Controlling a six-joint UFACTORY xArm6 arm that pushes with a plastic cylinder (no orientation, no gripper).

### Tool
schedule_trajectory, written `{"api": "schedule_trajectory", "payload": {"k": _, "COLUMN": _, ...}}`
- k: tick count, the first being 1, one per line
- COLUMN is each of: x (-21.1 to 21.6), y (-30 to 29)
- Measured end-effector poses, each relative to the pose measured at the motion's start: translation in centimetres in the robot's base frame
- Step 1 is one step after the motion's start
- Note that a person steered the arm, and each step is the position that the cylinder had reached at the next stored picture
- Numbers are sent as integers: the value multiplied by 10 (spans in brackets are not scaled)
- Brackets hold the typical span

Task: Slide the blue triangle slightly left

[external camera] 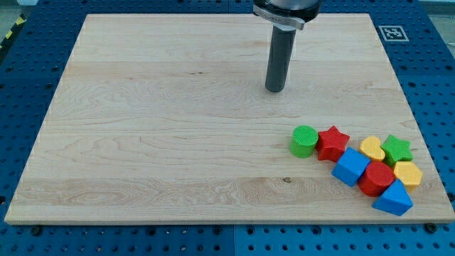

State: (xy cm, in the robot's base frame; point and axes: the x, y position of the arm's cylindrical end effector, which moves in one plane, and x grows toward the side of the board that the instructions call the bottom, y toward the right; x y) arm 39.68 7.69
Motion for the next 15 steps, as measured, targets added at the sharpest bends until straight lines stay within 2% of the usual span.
{"api": "schedule_trajectory", "payload": {"k": 2, "x": -3, "y": 4}}
{"api": "schedule_trajectory", "payload": {"k": 3, "x": -5, "y": 69}}
{"api": "schedule_trajectory", "payload": {"k": 4, "x": 15, "y": 152}}
{"api": "schedule_trajectory", "payload": {"k": 5, "x": 87, "y": 195}}
{"api": "schedule_trajectory", "payload": {"k": 6, "x": 136, "y": 219}}
{"api": "schedule_trajectory", "payload": {"k": 7, "x": 147, "y": 219}}
{"api": "schedule_trajectory", "payload": {"k": 8, "x": 190, "y": 208}}
{"api": "schedule_trajectory", "payload": {"k": 10, "x": 215, "y": 192}}
{"api": "schedule_trajectory", "payload": {"k": 11, "x": 216, "y": 189}}
{"api": "schedule_trajectory", "payload": {"k": 13, "x": 217, "y": 118}}
{"api": "schedule_trajectory", "payload": {"k": 15, "x": 217, "y": 111}}
